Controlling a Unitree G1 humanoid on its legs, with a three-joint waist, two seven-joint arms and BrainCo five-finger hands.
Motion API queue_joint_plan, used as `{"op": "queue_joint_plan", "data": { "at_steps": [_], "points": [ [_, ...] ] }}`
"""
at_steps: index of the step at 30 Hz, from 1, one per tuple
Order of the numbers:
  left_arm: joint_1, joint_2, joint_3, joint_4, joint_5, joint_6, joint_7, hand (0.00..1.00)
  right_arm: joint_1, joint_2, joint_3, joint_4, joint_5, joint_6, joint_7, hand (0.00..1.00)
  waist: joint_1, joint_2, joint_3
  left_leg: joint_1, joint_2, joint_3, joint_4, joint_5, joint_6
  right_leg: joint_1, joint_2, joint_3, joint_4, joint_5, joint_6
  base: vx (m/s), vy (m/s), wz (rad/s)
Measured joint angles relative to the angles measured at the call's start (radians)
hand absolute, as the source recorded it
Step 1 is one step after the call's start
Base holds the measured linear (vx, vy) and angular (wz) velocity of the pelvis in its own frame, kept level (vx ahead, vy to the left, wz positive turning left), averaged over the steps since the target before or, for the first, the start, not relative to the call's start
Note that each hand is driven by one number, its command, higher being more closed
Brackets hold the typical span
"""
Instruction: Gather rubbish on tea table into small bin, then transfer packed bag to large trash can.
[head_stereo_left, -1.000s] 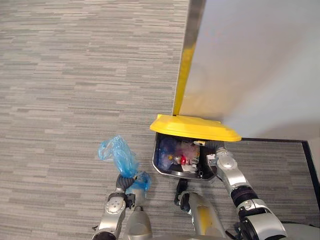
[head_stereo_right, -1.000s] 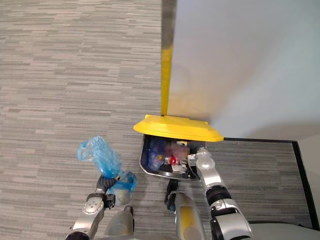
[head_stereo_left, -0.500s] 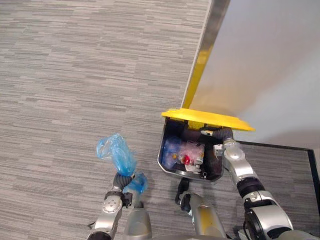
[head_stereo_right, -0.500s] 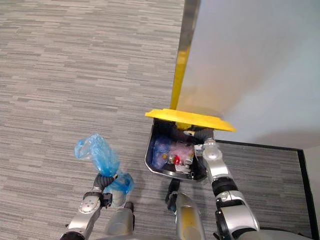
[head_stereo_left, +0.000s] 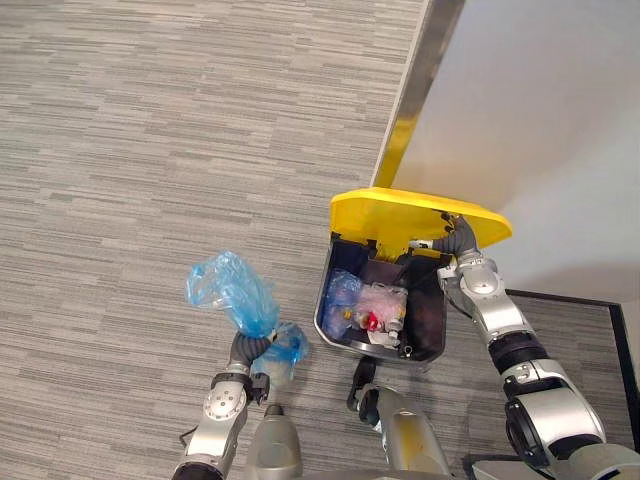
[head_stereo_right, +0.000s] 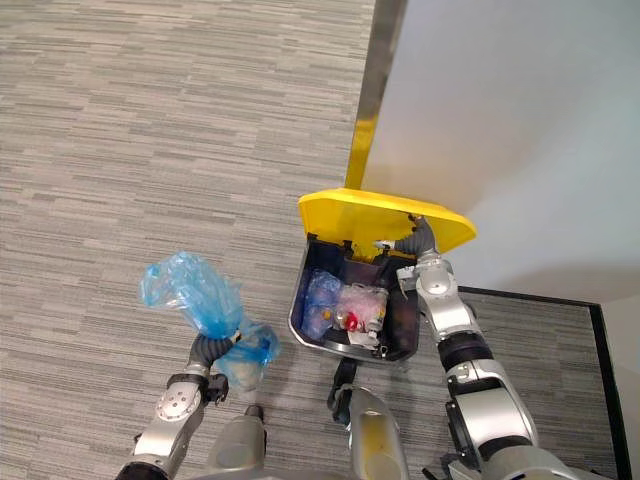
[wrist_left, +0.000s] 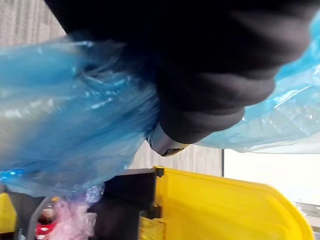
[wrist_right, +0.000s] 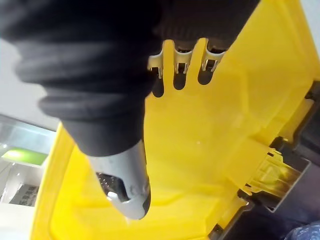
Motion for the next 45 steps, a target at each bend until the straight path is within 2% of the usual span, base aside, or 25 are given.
{"op": "queue_joint_plan", "data": {
  "at_steps": [3,7,12,15,19,21,25,26,30,32,36,39,45],
  "points": [
    [-0.034,0.004,-0.035,-0.041,-0.004,-0.008,-0.001,1.0,-0.003,-0.009,0.008,-0.002,-0.001,-0.001,0.008,0.0,-0.004,-0.002,-0.001,0.013,-0.001,0.002,-0.006,0.0,0.0,0.01,-0.001,0.002,-0.001,0.0,0.0,0.0,0.001,-0.01],
    [-0.081,0.025,-0.087,-0.085,-0.005,-0.022,-0.007,1.0,-0.062,-0.028,0.068,-0.002,-0.002,-0.002,0.036,0.0,-0.026,-0.004,-0.002,0.022,-0.002,0.008,-0.013,0.0,0.0,0.01,0.001,0.01,-0.001,0.0,-0.001,0.02,-0.001,-0.06],
    [-0.177,0.031,-0.164,-0.09,-0.004,-0.022,-0.018,1.0,-0.117,-0.058,0.135,-0.002,-0.003,-0.002,0.071,0.0,-0.033,-0.005,-0.003,0.044,-0.001,0.037,-0.026,0.0,0.0,0.01,0.005,0.034,-0.001,0.007,-0.007,0.04,0.014,-0.16],
    [-0.225,0.031,-0.175,-0.09,-0.003,-0.021,-0.016,1.0,-0.155,-0.072,0.203,-0.002,-0.005,-0.004,0.077,0.0,-0.05,-0.007,-0.004,0.054,0.0,0.061,-0.027,-0.003,0.004,0.009,0.012,0.055,-0.011,0.018,-0.007,0.02,0.018,-0.22],
    [-0.291,0.032,-0.209,-0.08,-0.003,-0.02,-0.014,1.0,-0.199,-0.091,0.251,-0.002,-0.007,-0.006,0.092,0.0,-0.055,-0.007,-0.004,0.048,0.001,0.088,-0.019,-0.009,0.01,0.004,0.024,0.077,-0.04,0.042,-0.004,-0.01,0.017,-0.21],
    [-0.359,0.031,-0.234,-0.036,-0.003,-0.019,-0.01,1.0,-0.245,-0.123,0.301,0.0,-0.007,-0.006,0.093,0.0,-0.056,-0.007,-0.004,0.018,0.004,0.096,0.018,-0.024,0.011,-0.009,0.029,0.083,-0.05,0.055,-0.004,-0.03,0.02,-0.13],
    [-0.482,0.029,-0.259,0.081,-0.002,-0.015,0.005,1.0,-0.337,-0.137,0.325,0.002,-0.007,-0.006,0.093,0.0,-0.069,-0.008,0.001,-0.059,0.004,0.097,0.094,-0.046,0.014,-0.054,0.028,0.084,-0.053,0.078,-0.008,-0.06,0.02,-0.06],
    [-0.515,0.034,-0.262,0.105,-0.003,-0.013,0.006,1.0,-0.384,-0.143,0.345,0.003,-0.007,-0.007,0.089,0.0,-0.079,-0.01,0.018,-0.075,0.004,0.096,0.117,-0.052,0.015,-0.058,0.026,0.083,-0.051,0.082,-0.007,-0.06,0.016,0.02],
    [-0.642,0.03,-0.284,0.171,-0.003,-0.009,0.006,1.0,-0.515,-0.182,0.381,0.024,-0.013,-0.018,0.077,0.0,-0.083,-0.009,0.069,-0.146,0.001,0.087,0.188,-0.072,0.021,-0.095,0.022,0.082,-0.052,0.1,-0.004,-0.08,0.015,0.02],
    [-0.691,0.027,-0.297,0.17,-0.003,-0.024,0.005,1.0,-0.543,-0.192,0.392,0.044,-0.022,-0.02,0.071,0.0,-0.076,-0.005,0.098,-0.174,-0.001,0.08,0.21,-0.075,0.023,-0.11,0.018,0.079,-0.053,0.105,-0.004,-0.07,0.005,0.08],
    [-0.776,0.022,-0.309,0.186,-0.003,-0.053,0.007,1.0,-0.546,-0.192,0.393,0.054,-0.029,-0.02,0.069,0.0,-0.07,-0.004,0.105,-0.236,-0.003,0.079,0.236,-0.076,0.024,-0.159,0.015,0.079,-0.053,0.116,-0.005,-0.01,0.0,0.01],
    [-0.852,0.021,-0.309,0.224,-0.003,-0.087,0.006,1.0,-0.606,-0.197,0.392,0.092,-0.029,-0.025,0.056,0.0,-0.078,0.004,0.124,-0.268,-0.002,0.079,0.259,-0.083,0.027,-0.183,0.012,0.079,-0.049,0.125,-0.01,0.0,0.0,0.0],
    [-0.938,-0.011,-0.311,0.277,0.012,-0.115,0.006,1.0,-0.636,-0.206,0.348,0.101,-0.031,-0.045,0.022,0.0,-0.085,0.021,0.151,-0.318,-0.004,0.061,0.295,-0.094,0.033,-0.21,0.002,0.07,-0.042,0.125,-0.002,-0.02,0.014,0.07]
  ]
}}
